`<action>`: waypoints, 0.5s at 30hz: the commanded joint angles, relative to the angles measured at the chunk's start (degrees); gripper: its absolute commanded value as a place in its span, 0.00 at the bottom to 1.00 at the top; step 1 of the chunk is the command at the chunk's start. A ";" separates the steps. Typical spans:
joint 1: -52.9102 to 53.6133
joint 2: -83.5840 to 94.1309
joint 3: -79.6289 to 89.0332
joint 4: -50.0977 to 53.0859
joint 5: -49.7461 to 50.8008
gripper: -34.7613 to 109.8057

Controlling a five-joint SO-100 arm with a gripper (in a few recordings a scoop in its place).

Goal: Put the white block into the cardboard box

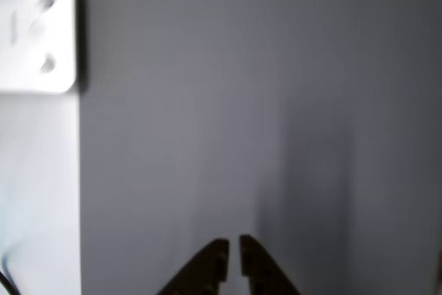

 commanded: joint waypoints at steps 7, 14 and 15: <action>-5.45 12.48 15.82 -9.58 -7.38 0.23; -5.27 25.31 30.41 -11.07 -10.46 0.23; -5.01 27.69 32.78 -12.30 -10.46 0.23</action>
